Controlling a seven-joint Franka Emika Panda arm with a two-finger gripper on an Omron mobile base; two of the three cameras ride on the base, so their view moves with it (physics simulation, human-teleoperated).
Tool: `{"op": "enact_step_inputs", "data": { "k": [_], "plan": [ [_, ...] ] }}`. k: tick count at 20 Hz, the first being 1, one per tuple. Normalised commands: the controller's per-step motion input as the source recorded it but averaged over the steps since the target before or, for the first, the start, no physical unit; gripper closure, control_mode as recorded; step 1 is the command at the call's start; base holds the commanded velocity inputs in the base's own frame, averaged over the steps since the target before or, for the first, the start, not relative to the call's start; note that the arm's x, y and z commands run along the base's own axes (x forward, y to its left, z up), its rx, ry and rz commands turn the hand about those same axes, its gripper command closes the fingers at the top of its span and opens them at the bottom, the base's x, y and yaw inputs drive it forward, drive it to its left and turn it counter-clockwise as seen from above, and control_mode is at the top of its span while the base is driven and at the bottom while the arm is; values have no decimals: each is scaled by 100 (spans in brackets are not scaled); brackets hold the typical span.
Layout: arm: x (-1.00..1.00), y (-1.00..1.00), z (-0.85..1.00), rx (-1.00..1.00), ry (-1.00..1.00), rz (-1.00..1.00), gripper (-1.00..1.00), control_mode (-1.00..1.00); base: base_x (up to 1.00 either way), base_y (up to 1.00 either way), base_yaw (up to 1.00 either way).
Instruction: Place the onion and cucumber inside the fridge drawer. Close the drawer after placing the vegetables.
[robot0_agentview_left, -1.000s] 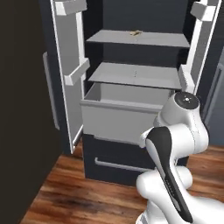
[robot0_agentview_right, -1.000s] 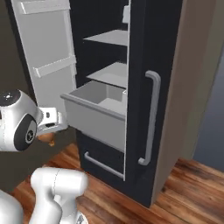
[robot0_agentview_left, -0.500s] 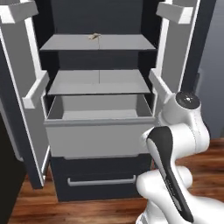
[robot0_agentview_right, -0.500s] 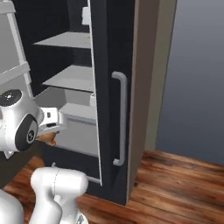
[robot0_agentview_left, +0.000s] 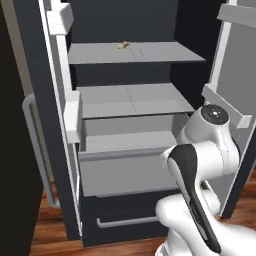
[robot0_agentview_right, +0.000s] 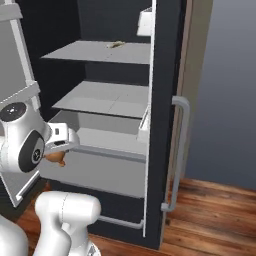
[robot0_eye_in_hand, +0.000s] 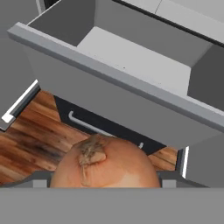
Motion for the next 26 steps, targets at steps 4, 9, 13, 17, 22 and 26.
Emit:
{"op": "enact_step_inputs", "data": {
  "k": [4, 9, 13, 17, 22, 26],
  "plan": [
    [0, 0, 0, 0, 0, 0, 100, 100, 35, 11, -3],
    [0, 0, 0, 0, 0, 0, 100, 100, 27, -22, 0],
    [0, 0, 0, 0, 0, 0, 100, 100, 36, 0, 0],
    [0, 0, 0, 0, 0, 0, 100, 100, 53, -2, 2],
    [0, 0, 0, 0, 0, 0, 100, 100, 52, -19, 0],
    [0, 0, 0, 0, 0, 0, 100, 100, 24, -31, 0]
  ]
}}
